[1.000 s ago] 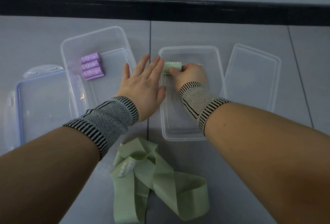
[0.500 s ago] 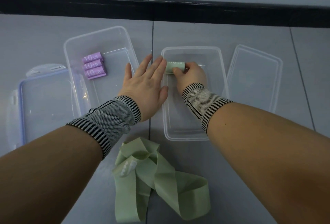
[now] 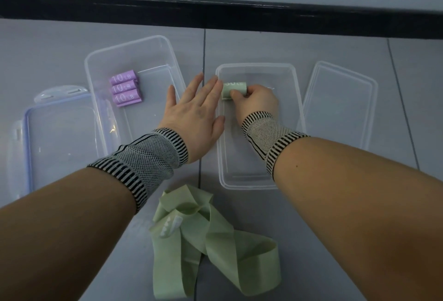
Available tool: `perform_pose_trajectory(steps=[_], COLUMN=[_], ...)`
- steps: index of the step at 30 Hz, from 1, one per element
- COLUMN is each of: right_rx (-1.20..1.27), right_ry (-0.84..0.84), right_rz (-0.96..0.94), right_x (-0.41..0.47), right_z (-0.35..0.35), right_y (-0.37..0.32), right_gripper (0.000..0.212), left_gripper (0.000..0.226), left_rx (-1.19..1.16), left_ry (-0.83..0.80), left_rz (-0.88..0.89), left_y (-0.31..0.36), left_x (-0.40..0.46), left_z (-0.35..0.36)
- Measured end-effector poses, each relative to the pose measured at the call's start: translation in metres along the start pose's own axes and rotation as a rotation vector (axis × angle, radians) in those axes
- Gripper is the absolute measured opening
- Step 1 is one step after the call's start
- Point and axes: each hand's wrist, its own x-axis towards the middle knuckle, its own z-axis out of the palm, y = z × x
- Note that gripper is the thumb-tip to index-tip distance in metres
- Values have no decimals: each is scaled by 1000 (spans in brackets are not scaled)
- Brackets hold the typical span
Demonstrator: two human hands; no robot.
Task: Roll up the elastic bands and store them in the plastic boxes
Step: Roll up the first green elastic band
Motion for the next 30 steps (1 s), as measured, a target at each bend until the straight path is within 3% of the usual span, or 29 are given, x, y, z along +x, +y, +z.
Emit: perform_pose_trajectory(steps=[9,14,22,27,30], right_rx=[-31,8,95,141,157], right_ry=[-25,-23,-61,-90,-99], right_rz=[61,-29,0,-31,-67], right_x=[2,-5,-3,-16,-31], right_z=[1,6,-1,-17,-30], right_y=[-6,4,6,10,8], right_gripper=[31,35,47,72,72], left_gripper=[66,67,66,66,66], left_rx=[-4,9,24,43,31], left_ry=[5,5,15,-4,-14], left_rz=[-12,2,2,2,-16], left_y=[1,0,1,-1,1], left_x=[0,1,0,0,-6], left_z=[0,1,1,-1,-5])
